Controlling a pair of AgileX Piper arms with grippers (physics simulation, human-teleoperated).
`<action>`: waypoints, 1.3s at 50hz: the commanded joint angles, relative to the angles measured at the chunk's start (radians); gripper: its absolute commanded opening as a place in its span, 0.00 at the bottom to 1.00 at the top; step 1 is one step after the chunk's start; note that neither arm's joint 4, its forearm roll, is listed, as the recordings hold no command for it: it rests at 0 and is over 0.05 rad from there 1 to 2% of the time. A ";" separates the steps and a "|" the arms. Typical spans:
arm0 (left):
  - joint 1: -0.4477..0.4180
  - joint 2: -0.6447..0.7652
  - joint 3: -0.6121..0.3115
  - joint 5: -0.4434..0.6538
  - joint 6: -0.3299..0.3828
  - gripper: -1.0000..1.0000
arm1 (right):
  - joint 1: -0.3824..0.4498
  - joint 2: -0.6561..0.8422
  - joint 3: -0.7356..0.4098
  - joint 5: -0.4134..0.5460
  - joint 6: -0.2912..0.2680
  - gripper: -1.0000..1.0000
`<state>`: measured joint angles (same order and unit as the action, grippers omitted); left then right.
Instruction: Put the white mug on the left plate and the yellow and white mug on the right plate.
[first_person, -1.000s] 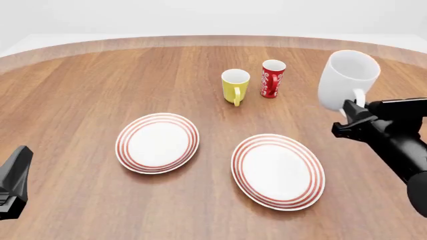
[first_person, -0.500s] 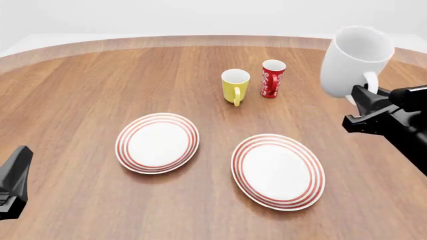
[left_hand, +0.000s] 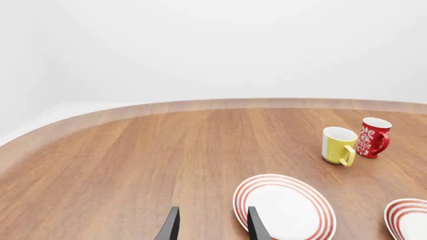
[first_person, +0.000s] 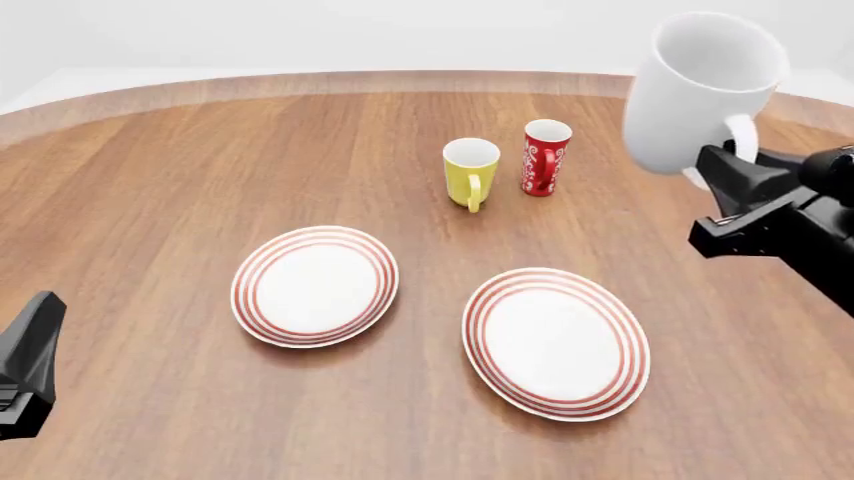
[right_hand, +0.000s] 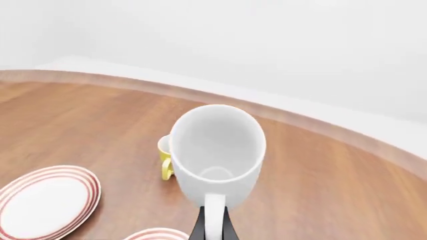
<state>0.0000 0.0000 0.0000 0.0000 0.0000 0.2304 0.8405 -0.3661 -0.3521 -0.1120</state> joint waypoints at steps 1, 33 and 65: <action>0.000 0.000 0.000 0.000 0.000 1.00 | 0.061 -0.012 -0.040 0.041 -0.003 0.00; 0.000 0.000 0.000 0.000 0.000 1.00 | 0.219 0.139 -0.129 -0.015 -0.005 0.00; 0.000 0.000 0.000 0.000 0.000 1.00 | 0.360 0.301 -0.211 -0.078 -0.005 0.00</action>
<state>0.0000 0.0000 0.0000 0.0000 0.0000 0.5470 1.0944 -0.5485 -0.4089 -0.1199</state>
